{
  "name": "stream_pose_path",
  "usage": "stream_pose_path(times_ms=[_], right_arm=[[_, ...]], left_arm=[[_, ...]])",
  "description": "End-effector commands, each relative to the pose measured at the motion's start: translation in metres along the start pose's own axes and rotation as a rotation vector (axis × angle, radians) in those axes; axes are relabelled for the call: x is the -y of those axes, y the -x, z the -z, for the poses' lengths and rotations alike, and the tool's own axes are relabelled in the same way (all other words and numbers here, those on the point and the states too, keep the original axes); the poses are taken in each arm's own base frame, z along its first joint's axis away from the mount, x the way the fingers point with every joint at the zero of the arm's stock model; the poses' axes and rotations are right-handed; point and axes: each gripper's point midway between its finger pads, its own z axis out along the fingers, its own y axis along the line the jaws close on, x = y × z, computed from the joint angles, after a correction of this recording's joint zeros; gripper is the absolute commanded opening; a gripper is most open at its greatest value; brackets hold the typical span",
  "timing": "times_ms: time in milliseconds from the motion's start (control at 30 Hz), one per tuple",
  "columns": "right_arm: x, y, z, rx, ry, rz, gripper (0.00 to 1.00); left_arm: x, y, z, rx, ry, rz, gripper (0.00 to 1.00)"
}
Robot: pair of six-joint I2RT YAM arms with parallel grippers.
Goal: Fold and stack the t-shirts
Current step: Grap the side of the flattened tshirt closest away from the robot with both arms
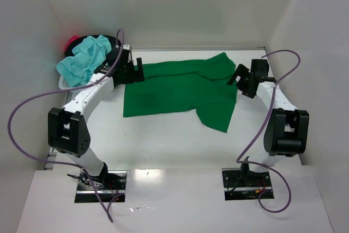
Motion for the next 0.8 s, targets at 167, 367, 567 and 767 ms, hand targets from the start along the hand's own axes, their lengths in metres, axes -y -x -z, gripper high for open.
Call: stream_pose_path(times_ms=[167, 367, 567, 767], right_arm=[[0.021, -0.039, 0.009, -0.042, -0.070, -0.125, 0.99], [0.038, -0.060, 0.008, -0.091, -0.138, -0.149, 0.99], [0.046, -0.086, 0.004, -0.137, -0.134, -0.173, 0.97], [0.054, -0.101, -0.002, -0.168, -0.155, -0.185, 0.84]], left_arm=[[-0.032, -0.083, 0.010, -0.131, 0.040, 0.219, 0.99], [-0.047, -0.103, 0.015, -0.125, 0.099, 0.306, 0.99], [-0.057, -0.121, 0.011, -0.142, 0.142, 0.389, 0.98], [-0.066, -0.127, 0.006, -0.099, 0.163, 0.425, 0.96]])
